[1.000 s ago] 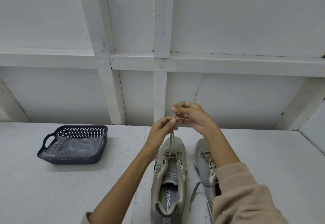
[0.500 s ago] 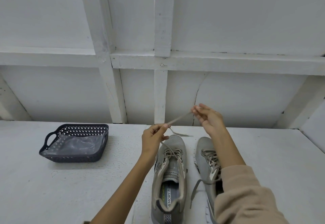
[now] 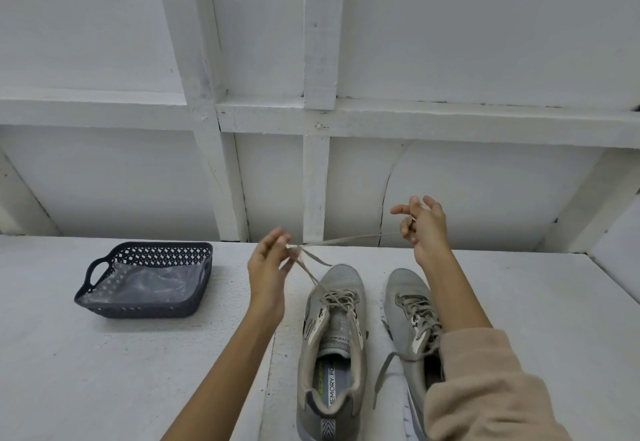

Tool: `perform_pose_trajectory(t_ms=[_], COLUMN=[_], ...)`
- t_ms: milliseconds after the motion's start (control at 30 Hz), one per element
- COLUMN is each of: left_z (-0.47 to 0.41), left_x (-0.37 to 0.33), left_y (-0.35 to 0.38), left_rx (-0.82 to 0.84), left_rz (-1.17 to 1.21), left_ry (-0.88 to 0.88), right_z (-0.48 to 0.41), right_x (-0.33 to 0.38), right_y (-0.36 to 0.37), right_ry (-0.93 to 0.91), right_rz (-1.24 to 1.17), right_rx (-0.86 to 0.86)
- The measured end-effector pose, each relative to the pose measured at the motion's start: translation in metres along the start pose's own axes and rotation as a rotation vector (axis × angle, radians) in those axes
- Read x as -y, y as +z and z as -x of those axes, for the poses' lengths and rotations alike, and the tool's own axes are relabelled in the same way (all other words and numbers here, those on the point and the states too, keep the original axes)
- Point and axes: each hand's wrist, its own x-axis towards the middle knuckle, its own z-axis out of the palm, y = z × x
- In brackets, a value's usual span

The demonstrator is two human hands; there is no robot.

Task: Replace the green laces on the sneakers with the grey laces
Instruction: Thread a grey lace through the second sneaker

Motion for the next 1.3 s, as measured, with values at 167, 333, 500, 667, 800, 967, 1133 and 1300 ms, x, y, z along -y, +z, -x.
perform_pose_trajectory(t_ms=[167,333,500,667,800,967,1133,1300], left_z=[-0.018,-0.010,0.005,0.008,-0.007,-0.010,-0.004,0.009], left_x=[-0.023,-0.022,-0.013,-0.014,-0.032,-0.041,-0.034,-0.023], left_y=[-0.003,0.002,0.019,0.018,0.001,-0.013,-0.014,-0.028], left_rx=[-0.034,0.026,0.084,0.058,-0.091,-0.134,0.009,0.264], left_rz=[0.009,0.008,0.043,0.068,0.137,0.133,0.095,-0.210], left_ry=[0.074,0.069,0.037,0.064,0.139,0.177,0.139,0.068], right_z=[0.007,0.029,0.068,0.068,0.050,0.035,0.037,0.038], right_x=[0.009,0.010,-0.019,-0.038,-0.036,-0.043,-0.046,-0.032], right_y=[0.003,0.018,0.049,0.055,0.037,0.018,0.010,0.000], right_ry=[-0.190,-0.255,-0.188,-0.207,-0.156,-0.093,-0.027,-0.103], right_rz=[0.276,0.564,0.743,0.800,1.032,1.187,1.172,0.859], right_rx=[0.024,0.309,0.659,0.612,0.565,0.541,0.656,0.529])
